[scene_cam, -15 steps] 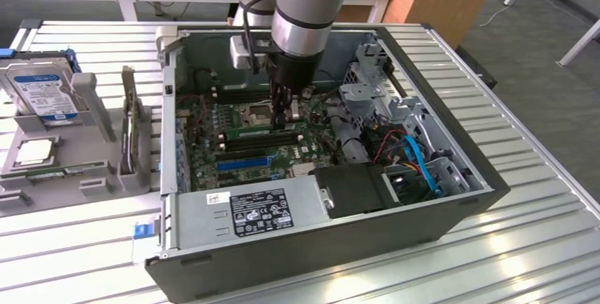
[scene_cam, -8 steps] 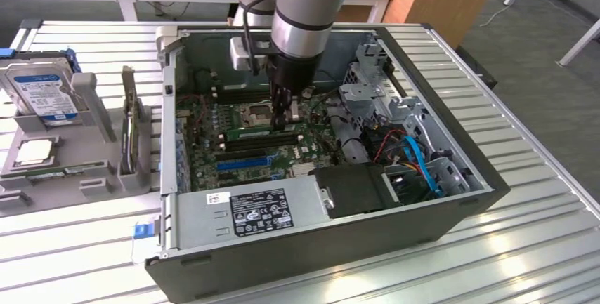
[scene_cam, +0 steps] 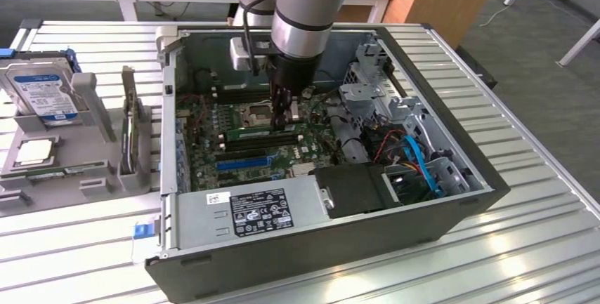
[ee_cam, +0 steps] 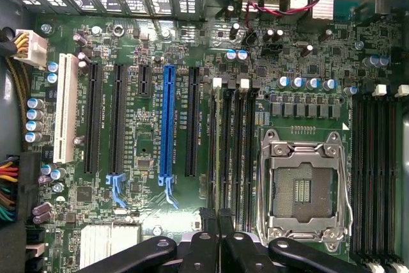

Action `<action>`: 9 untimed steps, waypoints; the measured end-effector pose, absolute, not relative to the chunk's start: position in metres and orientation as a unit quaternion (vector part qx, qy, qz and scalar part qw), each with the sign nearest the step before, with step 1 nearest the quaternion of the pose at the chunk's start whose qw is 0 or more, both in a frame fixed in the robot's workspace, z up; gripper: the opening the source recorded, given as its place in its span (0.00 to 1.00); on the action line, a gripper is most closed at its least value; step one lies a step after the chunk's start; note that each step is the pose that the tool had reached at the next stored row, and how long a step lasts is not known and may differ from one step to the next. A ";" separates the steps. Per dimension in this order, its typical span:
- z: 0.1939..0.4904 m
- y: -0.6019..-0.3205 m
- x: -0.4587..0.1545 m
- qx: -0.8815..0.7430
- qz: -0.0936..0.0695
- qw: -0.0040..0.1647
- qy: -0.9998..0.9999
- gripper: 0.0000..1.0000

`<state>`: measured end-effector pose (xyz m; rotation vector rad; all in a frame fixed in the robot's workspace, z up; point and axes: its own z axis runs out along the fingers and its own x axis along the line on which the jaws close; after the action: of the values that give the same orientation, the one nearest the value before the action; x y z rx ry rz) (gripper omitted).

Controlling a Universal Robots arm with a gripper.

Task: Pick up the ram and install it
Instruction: 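Insert the ram into the slot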

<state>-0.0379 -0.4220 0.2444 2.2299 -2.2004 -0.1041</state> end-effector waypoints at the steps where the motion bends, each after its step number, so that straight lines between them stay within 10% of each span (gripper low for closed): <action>1: 0.244 -0.422 -0.038 0.711 -0.033 0.004 -0.702 0.12; 9: 0.244 -0.422 -0.038 0.705 -0.033 0.003 -0.708 0.12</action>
<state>-0.0379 -0.4220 0.2444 2.2100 -2.2212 -0.1042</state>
